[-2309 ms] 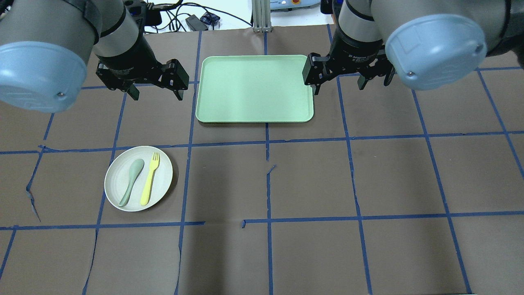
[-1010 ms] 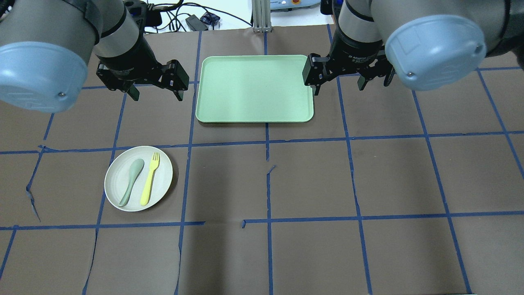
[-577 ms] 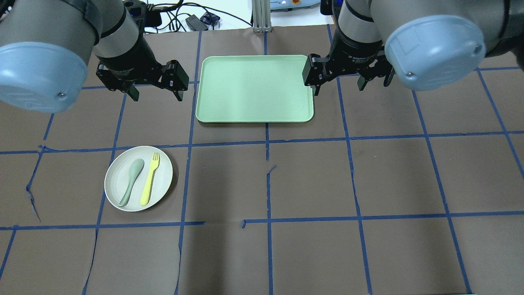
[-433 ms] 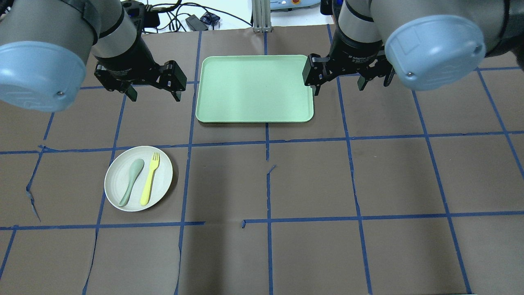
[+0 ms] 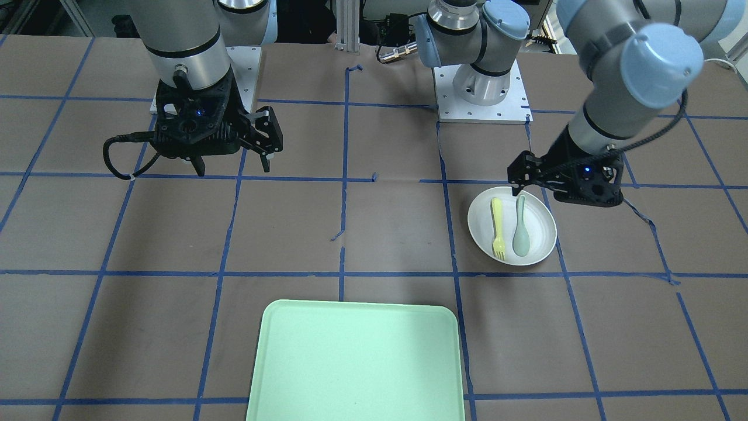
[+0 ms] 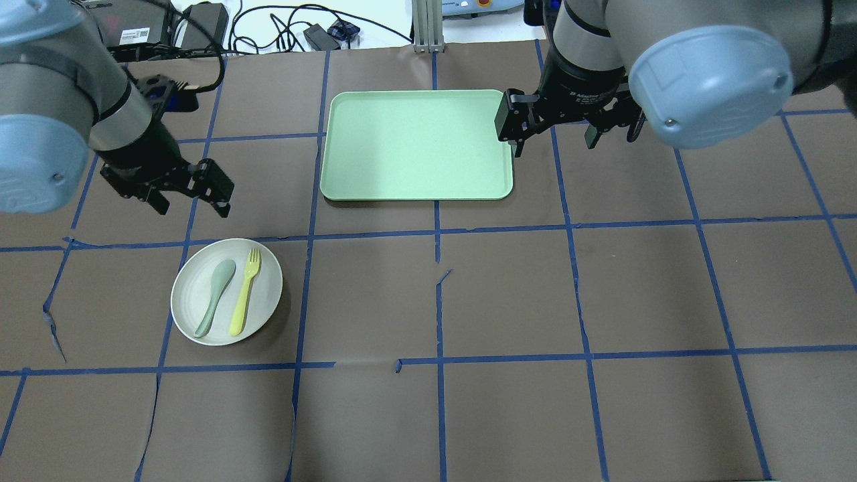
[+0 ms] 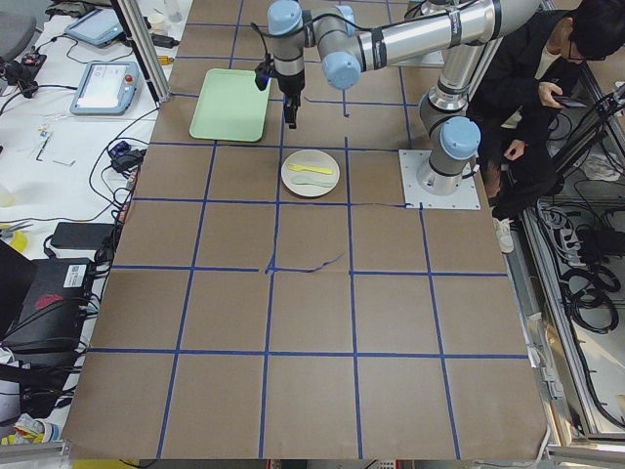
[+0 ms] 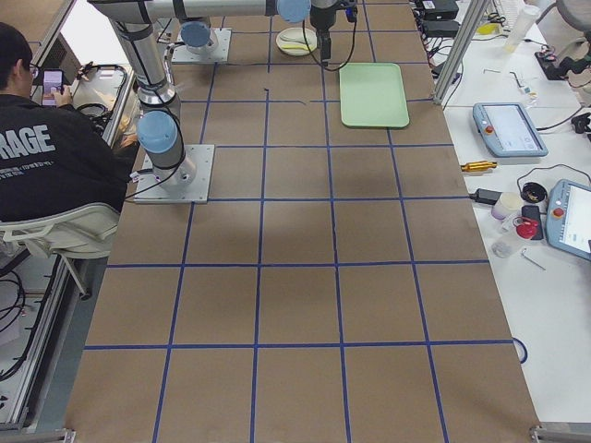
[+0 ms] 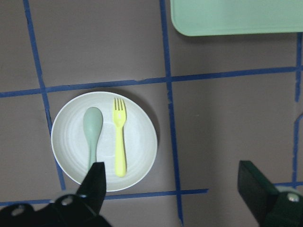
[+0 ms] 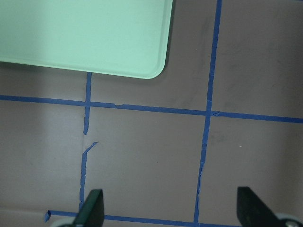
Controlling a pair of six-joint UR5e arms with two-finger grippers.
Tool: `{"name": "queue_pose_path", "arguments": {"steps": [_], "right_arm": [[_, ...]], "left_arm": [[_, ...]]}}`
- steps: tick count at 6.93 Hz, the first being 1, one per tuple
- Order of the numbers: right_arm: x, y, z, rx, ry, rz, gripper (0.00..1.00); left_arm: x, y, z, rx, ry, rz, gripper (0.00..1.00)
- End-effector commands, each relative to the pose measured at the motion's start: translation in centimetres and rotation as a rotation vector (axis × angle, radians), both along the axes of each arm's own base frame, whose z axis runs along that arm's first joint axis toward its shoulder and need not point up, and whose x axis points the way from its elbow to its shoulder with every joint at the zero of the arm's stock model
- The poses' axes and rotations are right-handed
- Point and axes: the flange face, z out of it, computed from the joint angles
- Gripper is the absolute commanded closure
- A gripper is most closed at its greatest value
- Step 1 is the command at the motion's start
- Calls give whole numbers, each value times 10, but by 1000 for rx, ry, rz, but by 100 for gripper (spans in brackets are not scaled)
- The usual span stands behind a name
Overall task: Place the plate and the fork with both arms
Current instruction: 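Move the left gripper down to the white plate's rim and grasp it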
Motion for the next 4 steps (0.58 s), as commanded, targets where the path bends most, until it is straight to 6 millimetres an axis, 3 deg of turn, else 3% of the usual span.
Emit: {"name": "queue_pose_path", "arguments": {"steps": [1,2,3,4], "right_arm": [[0,0,-1,2,0,-1,0],[0,0,-2,3,1,1,0],[0,0,0,0,0,1,0],[0,0,-1,2,0,1,0]], "left_arm": [[75,23,-94,-59,-10,8,12],[87,40,-132,-70,-14,10,12],[103,51,-155,-71,-8,42,21],[109,52,-162,-67,9,55,42]]}}
